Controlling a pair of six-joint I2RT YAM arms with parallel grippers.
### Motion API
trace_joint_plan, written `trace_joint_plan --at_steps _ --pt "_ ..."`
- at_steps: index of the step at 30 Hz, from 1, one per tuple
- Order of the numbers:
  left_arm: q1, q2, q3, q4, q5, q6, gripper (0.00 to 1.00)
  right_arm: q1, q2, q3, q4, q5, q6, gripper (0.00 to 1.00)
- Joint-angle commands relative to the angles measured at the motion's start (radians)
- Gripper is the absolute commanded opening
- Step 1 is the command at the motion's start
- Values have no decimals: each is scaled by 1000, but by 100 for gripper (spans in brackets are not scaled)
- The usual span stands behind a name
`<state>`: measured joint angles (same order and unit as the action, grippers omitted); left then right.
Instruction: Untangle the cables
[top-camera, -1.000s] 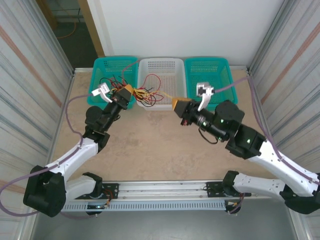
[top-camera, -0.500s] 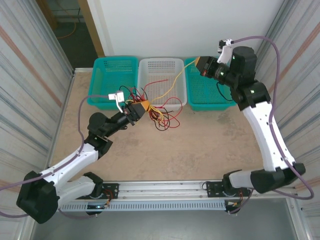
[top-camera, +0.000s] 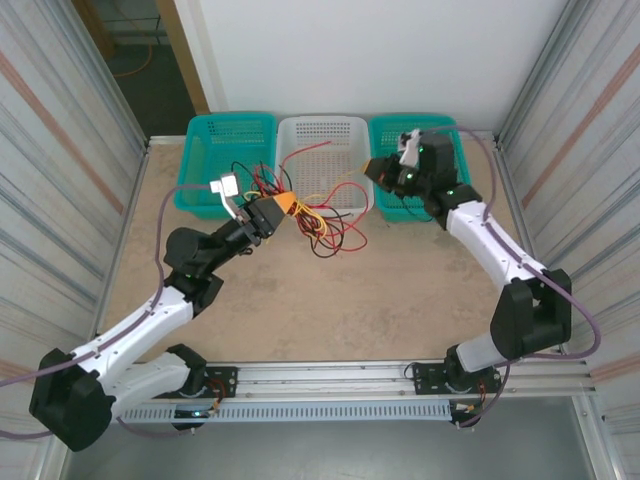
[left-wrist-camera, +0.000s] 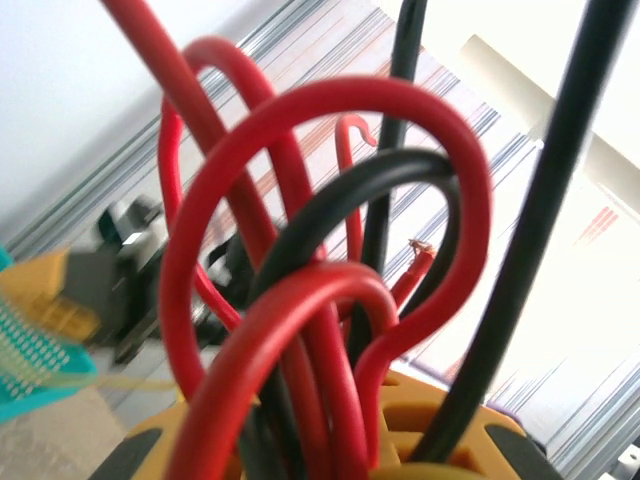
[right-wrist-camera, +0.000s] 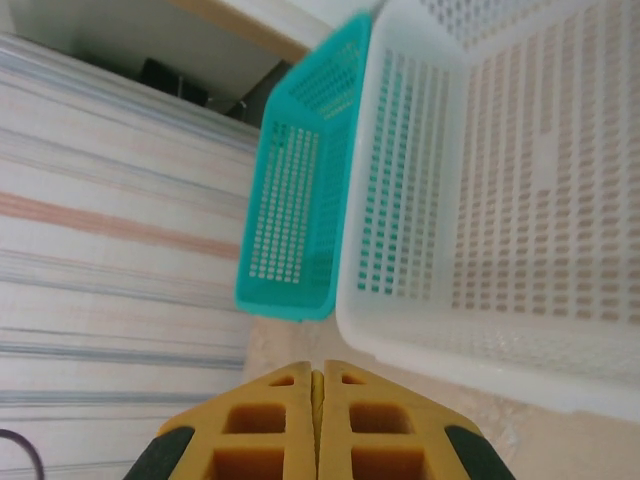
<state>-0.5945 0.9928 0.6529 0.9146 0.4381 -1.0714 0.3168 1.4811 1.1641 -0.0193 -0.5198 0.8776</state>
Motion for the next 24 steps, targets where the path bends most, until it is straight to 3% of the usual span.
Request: trace_joint_plan --at_steps 1,8,14,20,24 --pt "-20 -53 92 101 -109 88 0 94 19 -94 199 129 67 0" --pt "38 -12 117 89 -356 315 0 361 -134 -404 333 355 169 0" --pt "138 56 177 37 -427 412 0 648 -372 -496 201 546 128 0" --pt "216 103 120 7 -389 404 0 864 -678 -350 -95 861 -14 0" --pt "228 107 41 10 -378 385 0 884 -746 -165 -258 998 -175 0"
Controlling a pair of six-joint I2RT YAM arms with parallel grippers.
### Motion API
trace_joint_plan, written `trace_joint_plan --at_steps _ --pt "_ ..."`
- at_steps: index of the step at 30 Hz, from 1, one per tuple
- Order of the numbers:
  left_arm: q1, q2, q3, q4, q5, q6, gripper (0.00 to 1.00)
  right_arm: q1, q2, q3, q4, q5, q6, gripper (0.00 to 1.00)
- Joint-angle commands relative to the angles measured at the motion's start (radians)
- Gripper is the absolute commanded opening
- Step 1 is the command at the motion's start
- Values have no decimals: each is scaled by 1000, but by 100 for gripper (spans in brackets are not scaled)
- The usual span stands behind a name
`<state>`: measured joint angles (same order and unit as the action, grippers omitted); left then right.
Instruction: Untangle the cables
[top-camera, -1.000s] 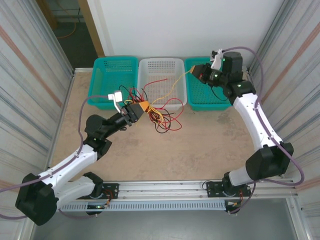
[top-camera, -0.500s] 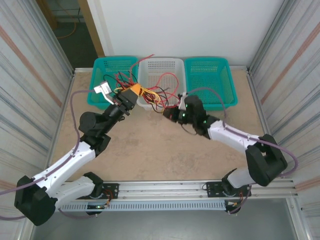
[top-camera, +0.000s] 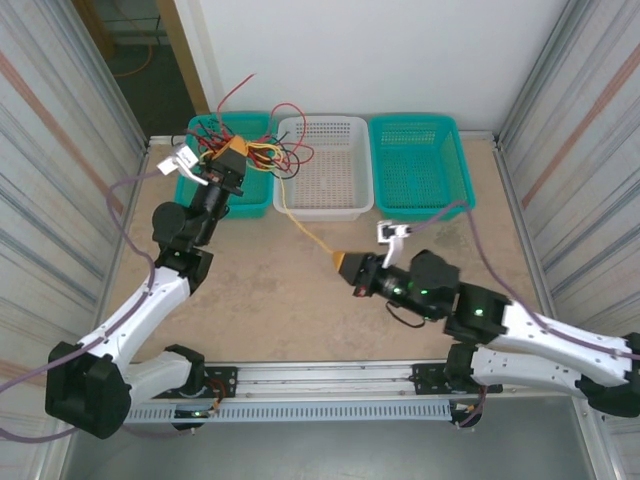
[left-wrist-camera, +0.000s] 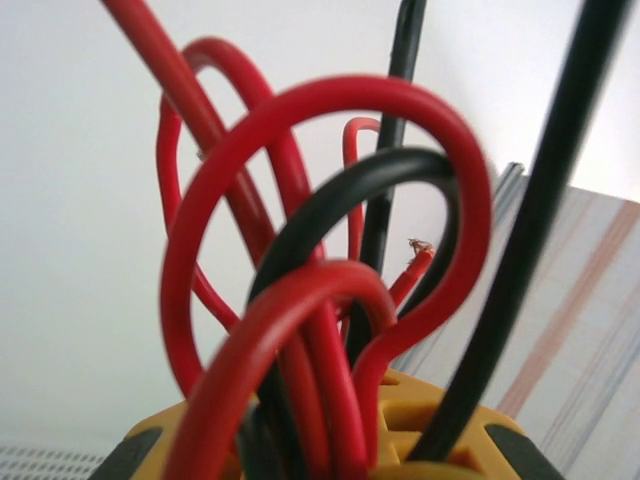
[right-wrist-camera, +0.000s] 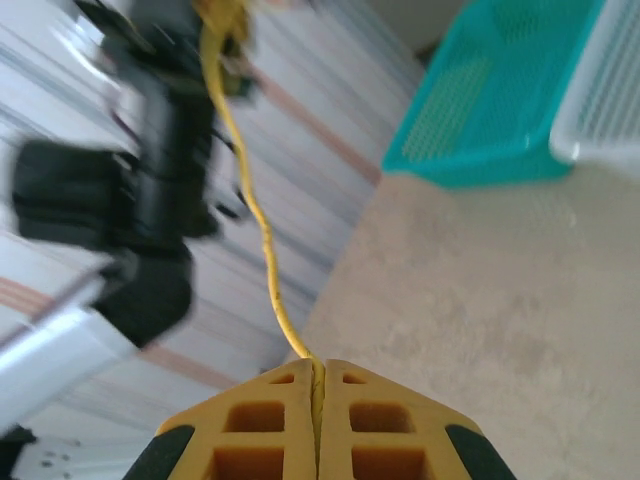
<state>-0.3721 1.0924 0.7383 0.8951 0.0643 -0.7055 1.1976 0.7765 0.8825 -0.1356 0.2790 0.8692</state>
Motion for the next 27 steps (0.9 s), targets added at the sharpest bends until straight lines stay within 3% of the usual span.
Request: trace_joint_plan --at_steps 1,6,13,16,19,21,24,27 --pt "10 6 -61 32 7 5 0 -4 -46 156 -157 215 -208 0" --pt "18 -39 -139 24 80 -36 0 -143 -11 377 -249 194 -360 0" --pt "18 -78 -205 -39 268 -55 0 -507 149 658 -322 -23 -414 0" --pt "5 -82 -202 -80 382 -53 0 -751 291 798 -359 -275 -331 0" --pt "-54 -131 -198 -197 391 23 0 -969 417 913 -352 -478 -226 0" --pt "-69 -156 -213 -211 407 21 0 -1058 484 964 -340 -533 -191 0" --pt "-47 -180 -261 -74 464 -104 0 -1175 565 980 -324 -589 -144 0" --pt "-30 -198 -262 66 489 -251 0 -1281 607 863 -253 -664 -68 0"
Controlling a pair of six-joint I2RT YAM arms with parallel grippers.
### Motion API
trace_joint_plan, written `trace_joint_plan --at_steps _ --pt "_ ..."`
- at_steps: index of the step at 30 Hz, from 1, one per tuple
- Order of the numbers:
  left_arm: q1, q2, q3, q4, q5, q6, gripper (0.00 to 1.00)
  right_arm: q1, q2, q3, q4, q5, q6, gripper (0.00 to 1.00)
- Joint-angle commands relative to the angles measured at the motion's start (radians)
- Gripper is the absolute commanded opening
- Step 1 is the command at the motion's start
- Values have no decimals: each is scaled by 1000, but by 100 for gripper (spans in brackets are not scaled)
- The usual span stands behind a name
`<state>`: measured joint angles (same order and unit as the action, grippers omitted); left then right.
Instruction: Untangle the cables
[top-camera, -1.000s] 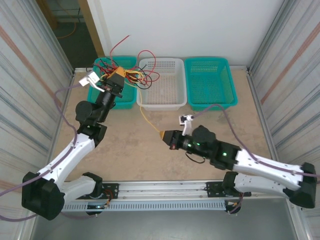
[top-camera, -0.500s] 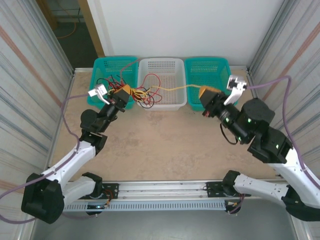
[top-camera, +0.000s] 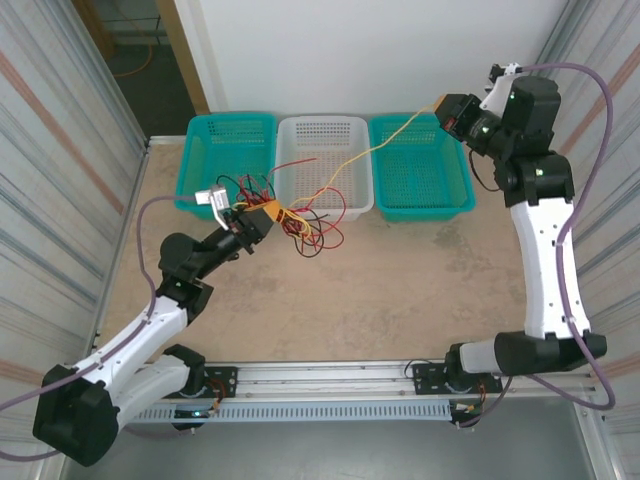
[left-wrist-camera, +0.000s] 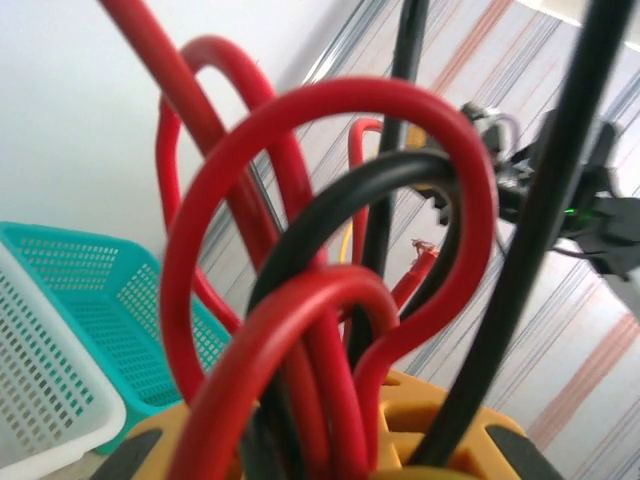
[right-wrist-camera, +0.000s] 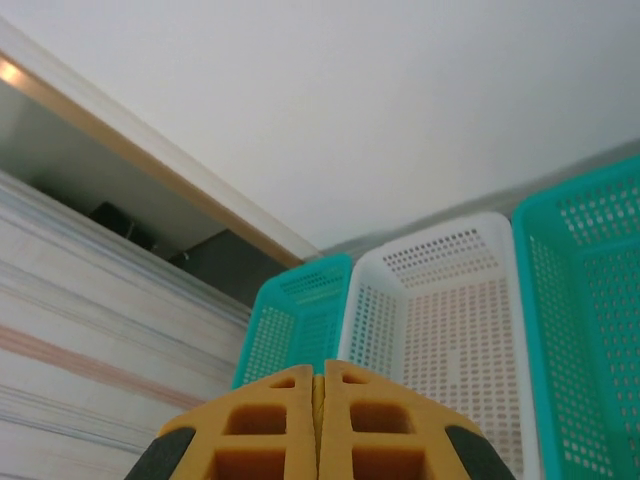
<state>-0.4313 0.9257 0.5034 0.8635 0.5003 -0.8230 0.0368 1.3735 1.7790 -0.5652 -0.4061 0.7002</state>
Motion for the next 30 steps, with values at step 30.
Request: trace_joint_plan --at_steps 30 --pt "90 -271 -91 -306 -330 -18 0 -537 -299 -690 316 -174 145 0"
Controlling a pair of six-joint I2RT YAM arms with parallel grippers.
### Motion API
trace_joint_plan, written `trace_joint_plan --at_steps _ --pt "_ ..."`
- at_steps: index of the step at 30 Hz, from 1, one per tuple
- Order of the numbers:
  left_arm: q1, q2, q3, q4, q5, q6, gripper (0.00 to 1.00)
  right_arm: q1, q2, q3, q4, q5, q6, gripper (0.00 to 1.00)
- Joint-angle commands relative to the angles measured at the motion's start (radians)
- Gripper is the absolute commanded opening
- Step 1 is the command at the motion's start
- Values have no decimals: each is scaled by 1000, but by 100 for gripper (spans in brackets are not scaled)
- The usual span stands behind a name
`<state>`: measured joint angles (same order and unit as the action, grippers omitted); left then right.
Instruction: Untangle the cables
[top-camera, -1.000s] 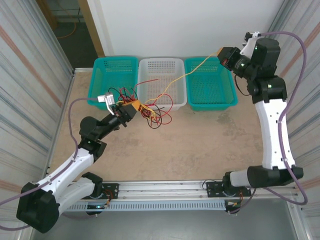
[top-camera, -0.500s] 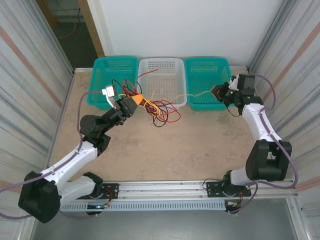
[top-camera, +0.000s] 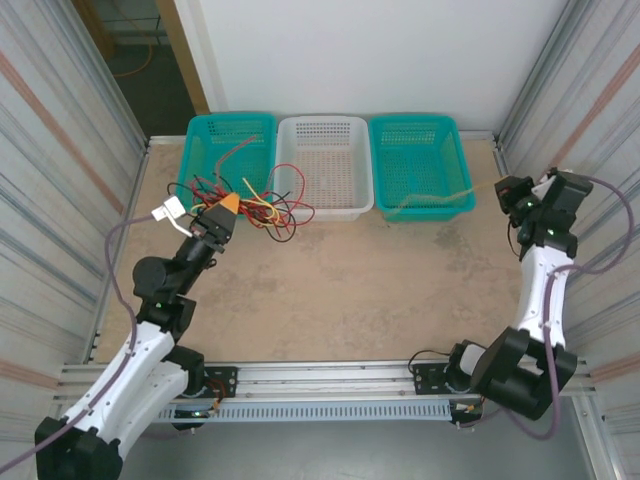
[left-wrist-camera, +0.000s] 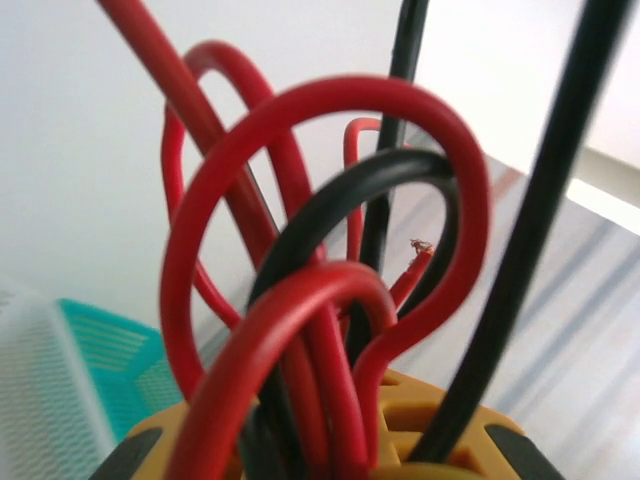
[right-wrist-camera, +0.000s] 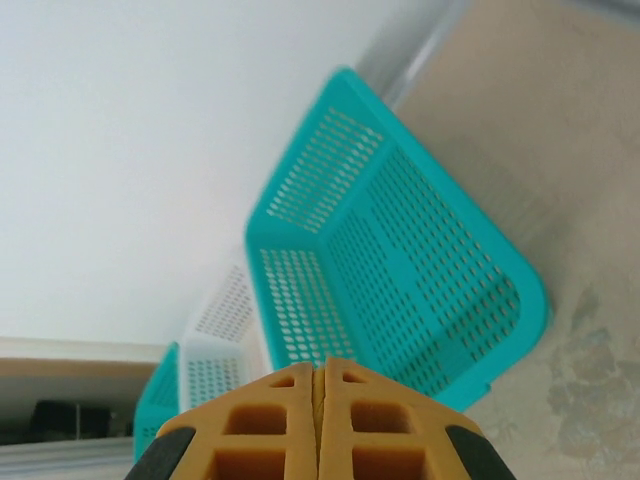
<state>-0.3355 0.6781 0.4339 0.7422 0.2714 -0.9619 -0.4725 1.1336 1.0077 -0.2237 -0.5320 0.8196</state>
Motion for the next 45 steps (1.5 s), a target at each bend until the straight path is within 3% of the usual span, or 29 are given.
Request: trace_joint_plan --at_steps 1,4,11,16,19,22,25,28,34,40,45 --pt "-6 -26 -18 -233 -106 125 0 -41 -75 103 -37 -53 29 0" --pt "-61 6 -40 -286 -124 140 0 -54 -118 199 -87 -48 25 0" --pt "-388 285 -32 -246 -351 248 0 -54 -175 390 -205 44 1 0" --pt "-485 487 -10 -135 -426 239 0 -52 -156 432 -241 45 -1 0" --pt "-506 571 60 -204 -424 235 4 -49 -167 419 -234 41 0 0" --pt "-537 592 109 -299 -420 236 60 -42 -173 405 -223 32 0 0" --pt "-556 570 149 -424 -408 253 98 -29 -172 406 -223 38 -8 0" --pt "-557 476 165 -593 -438 266 99 -23 -163 421 -225 40 -11 0" --pt "-534 173 247 -1094 -621 355 99 2 -150 432 -225 54 -26 0" --pt "-436 14 414 -1203 -374 573 99 115 -129 412 -202 90 -38 0" --pt "-369 105 630 -1215 -309 767 99 286 -41 467 -233 114 -99 0"
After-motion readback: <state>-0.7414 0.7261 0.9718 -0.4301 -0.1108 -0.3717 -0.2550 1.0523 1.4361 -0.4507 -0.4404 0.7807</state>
